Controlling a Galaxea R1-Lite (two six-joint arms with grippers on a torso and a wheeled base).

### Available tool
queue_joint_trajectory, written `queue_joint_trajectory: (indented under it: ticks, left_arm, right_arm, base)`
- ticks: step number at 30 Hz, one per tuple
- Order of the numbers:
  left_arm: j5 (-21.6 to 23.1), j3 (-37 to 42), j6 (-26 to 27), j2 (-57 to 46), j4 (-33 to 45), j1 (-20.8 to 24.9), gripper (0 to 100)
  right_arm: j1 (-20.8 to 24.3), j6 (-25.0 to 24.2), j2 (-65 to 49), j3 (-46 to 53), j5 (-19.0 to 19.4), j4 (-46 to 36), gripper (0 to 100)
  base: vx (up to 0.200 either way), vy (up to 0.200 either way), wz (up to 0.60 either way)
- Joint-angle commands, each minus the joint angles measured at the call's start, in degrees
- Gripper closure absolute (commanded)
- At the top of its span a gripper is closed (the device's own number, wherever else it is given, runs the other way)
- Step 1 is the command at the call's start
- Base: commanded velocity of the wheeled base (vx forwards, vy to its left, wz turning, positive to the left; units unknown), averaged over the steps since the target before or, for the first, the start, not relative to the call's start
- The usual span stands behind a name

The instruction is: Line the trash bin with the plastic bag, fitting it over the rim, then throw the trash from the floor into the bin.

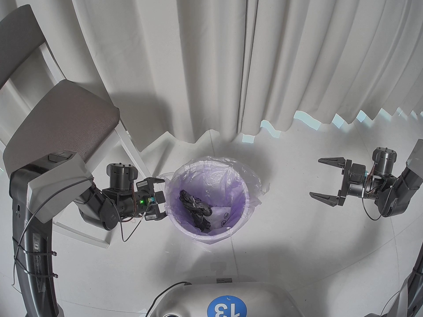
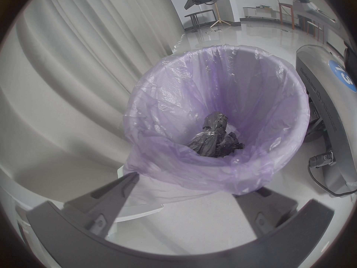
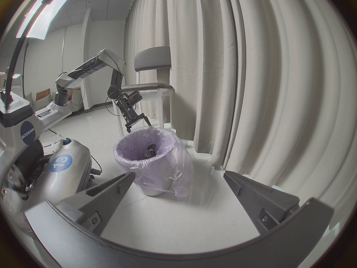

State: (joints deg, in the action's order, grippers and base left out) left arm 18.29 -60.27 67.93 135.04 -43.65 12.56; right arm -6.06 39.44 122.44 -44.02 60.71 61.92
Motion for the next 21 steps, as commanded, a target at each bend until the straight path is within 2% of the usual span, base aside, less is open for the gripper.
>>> queue_joint_trajectory:
  ticks: [1,10,19,20,21]
  left_arm:
    - [0.0,-0.1,-0.3,0.4,0.0,0.1,100]
    - [0.0,1.6,-0.3,0.5,-0.5,0.2,100]
    - [0.2,6.7,-0.1,-4.3,-0.8,-2.0,100]
    - [0.2,6.6,-0.2,-4.7,-0.8,-1.9,0]
    - [0.1,6.3,0.0,-4.9,-0.8,-1.9,0]
  right_arm:
    - [0.0,0.0,-0.1,0.6,0.0,0.3,0]
    - [-0.1,0.0,0.3,1.1,0.1,1.3,0]
    - [-0.3,0.0,0.3,1.3,0.4,2.0,0]
    - [-0.2,0.0,0.3,1.2,0.4,2.0,0]
    - [-0.1,0.0,0.3,1.2,0.4,2.0,0]
  base:
    - [0.0,0.0,0.0]
    - [0.0,0.0,0.0]
    - [0.0,0.0,0.0]
    - [0.0,0.0,0.0]
    - [0.0,0.0,0.0]
